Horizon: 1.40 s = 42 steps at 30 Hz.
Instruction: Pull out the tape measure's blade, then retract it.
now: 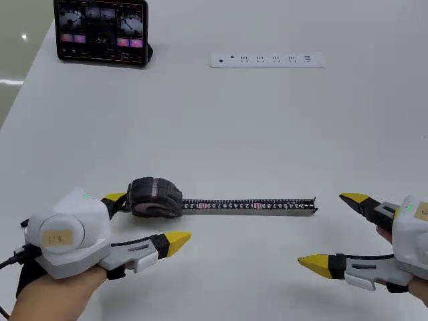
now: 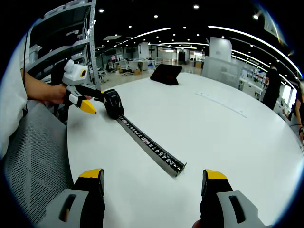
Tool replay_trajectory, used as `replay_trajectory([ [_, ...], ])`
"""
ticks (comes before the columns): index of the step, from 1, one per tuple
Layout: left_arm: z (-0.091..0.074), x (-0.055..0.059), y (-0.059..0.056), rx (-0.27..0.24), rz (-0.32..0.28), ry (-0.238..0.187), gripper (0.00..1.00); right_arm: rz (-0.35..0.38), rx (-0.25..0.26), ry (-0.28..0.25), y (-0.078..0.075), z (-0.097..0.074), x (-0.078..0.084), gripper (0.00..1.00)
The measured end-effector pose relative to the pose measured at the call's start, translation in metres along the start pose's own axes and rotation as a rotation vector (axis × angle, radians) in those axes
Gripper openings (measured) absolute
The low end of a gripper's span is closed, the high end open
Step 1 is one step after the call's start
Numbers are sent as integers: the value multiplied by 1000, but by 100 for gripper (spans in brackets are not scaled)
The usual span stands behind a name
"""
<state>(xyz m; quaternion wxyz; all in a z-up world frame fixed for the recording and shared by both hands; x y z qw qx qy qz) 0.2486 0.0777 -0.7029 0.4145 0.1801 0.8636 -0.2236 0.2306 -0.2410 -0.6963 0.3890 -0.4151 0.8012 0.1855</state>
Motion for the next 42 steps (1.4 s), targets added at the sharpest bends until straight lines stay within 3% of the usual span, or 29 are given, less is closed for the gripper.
replay_trajectory([
  [10,4,-2,-2,-35,-46,-20,82,-2,-7,2,-3,0,0,82],
  [16,7,-2,-3,-83,-64,-37,81,-26,-59,26,-6,4,1,80],
  [23,11,-4,-3,-141,-104,-54,80,-54,-77,49,-16,6,-1,73],
  [35,17,-6,-2,-250,-122,-55,73,-134,-114,89,-32,7,-1,59],
  [42,19,-7,1,-286,-173,-68,70,-180,-141,105,-41,10,-4,52],
])
Point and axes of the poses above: the centre of the closed fingertips' face, and the gripper's own axes: z roughly forward along the fingers, y roughly to its left, x roughly out of its underside, the point moved 6 cm from there along -z, roughly backward along the fingers, and after that the axes turned 4 degrees about -z, right-handed, at the moved point
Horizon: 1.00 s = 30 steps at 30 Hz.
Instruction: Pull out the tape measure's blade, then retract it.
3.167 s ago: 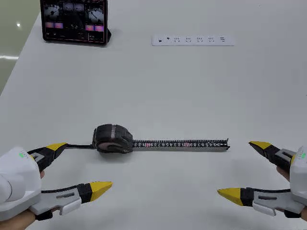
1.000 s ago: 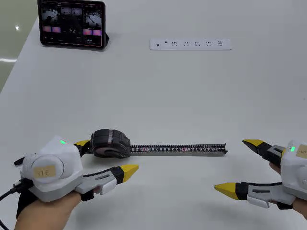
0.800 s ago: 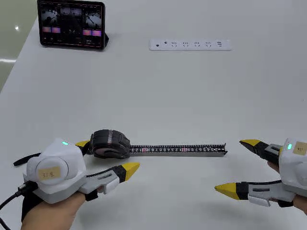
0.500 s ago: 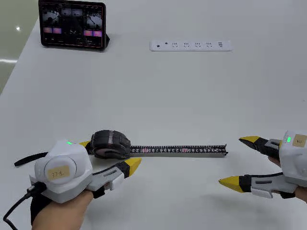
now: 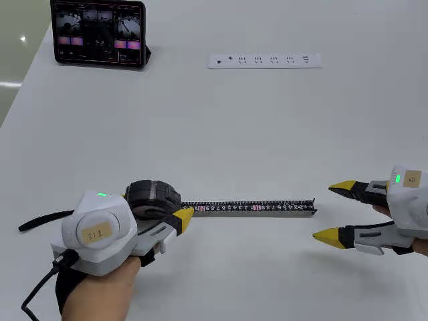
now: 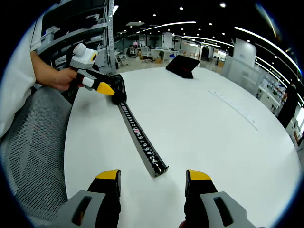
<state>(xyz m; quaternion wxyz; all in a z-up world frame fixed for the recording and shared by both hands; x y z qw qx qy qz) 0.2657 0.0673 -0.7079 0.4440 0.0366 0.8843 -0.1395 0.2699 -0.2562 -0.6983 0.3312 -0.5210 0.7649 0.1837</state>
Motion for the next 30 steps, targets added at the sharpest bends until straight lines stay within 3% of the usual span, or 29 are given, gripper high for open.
replay_trajectory([
  [18,6,-2,5,-74,-69,0,63,-95,-42,48,-13,5,1,41],
  [22,7,-1,5,-98,-62,8,60,-110,-44,60,-15,6,2,39],
  [30,7,-1,6,-100,-81,-1,61,-121,-52,71,-18,8,4,39],
])
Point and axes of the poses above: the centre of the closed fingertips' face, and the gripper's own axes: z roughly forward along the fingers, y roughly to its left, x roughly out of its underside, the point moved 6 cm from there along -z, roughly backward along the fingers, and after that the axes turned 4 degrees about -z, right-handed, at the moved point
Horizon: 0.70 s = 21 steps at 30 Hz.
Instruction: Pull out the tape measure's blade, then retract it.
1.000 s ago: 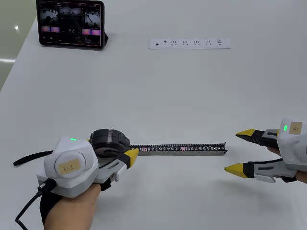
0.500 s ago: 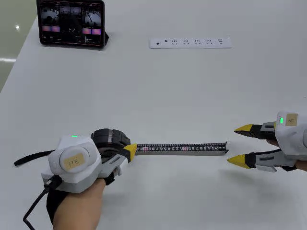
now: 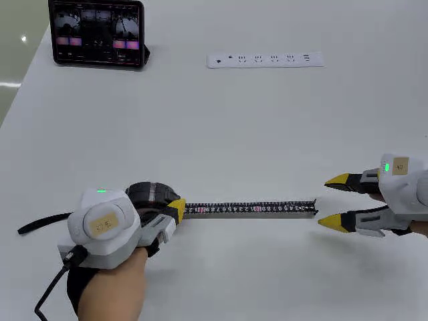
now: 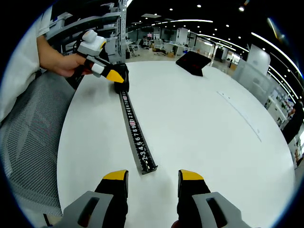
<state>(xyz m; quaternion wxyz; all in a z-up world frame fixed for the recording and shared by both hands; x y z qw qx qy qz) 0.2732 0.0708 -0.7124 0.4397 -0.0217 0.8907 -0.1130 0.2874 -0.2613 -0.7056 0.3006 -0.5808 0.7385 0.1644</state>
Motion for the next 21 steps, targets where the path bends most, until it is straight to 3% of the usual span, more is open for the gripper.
replay_trajectory([
  [21,0,0,1,11,-4,6,60,-104,-107,64,-2,16,-4,26],
])
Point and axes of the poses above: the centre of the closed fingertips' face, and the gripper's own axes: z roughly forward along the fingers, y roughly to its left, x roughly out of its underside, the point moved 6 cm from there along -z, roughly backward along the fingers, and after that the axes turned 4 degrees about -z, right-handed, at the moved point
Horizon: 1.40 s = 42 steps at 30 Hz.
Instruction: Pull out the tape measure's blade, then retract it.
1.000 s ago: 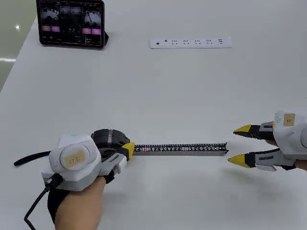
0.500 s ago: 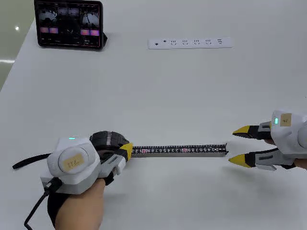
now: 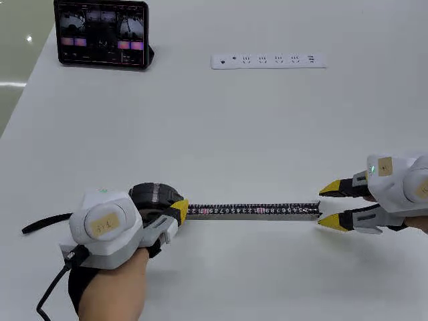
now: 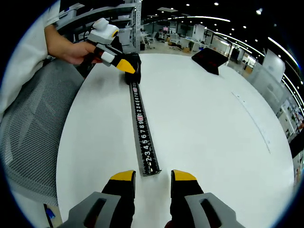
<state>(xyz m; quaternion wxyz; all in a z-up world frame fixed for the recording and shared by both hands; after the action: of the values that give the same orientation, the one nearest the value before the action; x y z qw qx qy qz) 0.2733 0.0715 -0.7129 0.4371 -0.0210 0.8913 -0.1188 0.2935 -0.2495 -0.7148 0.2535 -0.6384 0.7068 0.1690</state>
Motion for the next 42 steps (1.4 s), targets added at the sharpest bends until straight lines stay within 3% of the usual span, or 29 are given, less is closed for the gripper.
replay_trajectory([
  [20,0,0,1,4,-8,2,60,-38,-71,24,1,13,0,15],
  [42,0,0,3,24,-65,-7,60,-27,-72,24,-4,15,1,11],
])
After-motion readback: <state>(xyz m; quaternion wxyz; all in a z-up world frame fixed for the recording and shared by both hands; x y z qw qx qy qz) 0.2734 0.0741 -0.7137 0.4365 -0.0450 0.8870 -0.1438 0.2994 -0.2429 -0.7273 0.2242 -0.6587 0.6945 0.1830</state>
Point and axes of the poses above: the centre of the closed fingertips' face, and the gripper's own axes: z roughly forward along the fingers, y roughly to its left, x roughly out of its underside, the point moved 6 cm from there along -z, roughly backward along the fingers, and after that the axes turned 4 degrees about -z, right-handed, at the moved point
